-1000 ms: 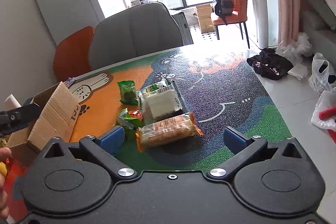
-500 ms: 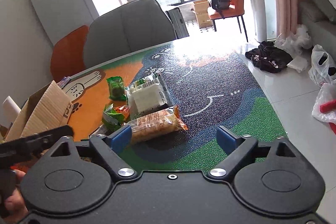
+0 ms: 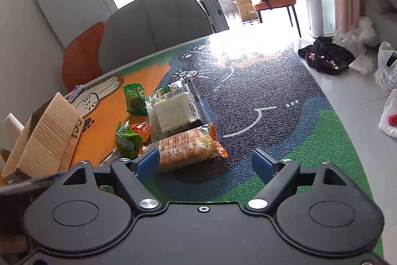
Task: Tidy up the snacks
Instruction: 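Grasp the small blue packet with the left tool while the right tool grasps the wrapped bread loaf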
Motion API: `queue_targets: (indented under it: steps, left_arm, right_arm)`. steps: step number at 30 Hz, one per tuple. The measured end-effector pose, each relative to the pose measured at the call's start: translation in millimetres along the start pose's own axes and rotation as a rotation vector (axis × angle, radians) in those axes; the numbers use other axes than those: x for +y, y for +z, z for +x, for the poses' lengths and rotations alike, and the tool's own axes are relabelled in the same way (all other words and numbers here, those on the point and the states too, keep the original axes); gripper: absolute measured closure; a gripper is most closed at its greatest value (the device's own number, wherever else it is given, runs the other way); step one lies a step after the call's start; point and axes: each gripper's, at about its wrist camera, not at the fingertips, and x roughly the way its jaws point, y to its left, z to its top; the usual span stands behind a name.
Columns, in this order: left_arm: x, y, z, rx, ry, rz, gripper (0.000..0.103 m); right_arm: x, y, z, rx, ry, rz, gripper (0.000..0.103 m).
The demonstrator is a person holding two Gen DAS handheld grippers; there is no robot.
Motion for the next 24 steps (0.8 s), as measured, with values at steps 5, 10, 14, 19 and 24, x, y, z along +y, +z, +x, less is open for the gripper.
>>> queue_targets:
  steps: [5, 10, 14, 19, 24]
  left_arm:
    - [-0.6, -9.9, 4.5, 0.023, 0.038, 0.035, 0.037]
    - [4.9, -3.8, 3.8, 0.031, 0.072, 0.023, 0.075]
    - [8.8, 1.4, -1.1, 0.010, 0.076, 0.010, 0.075]
    - [14.6, 7.0, -7.2, -0.013, 0.066, -0.007, 0.075]
    - [21.2, 9.2, -8.8, -0.019, 0.063, -0.022, 0.075]
  right_arm:
    - [5.2, 2.3, 14.1, 0.023, 0.008, -0.015, 0.021]
    - [14.3, 5.7, 19.5, 0.025, 0.018, -0.048, 0.019]
    - [25.4, 6.7, 22.7, 0.014, 0.005, -0.102, 0.007]
    - [36.8, 7.9, 35.1, 0.030, -0.018, -0.147, 0.005]
    - [48.6, 5.4, 44.9, 0.039, -0.027, -0.186, 0.000]
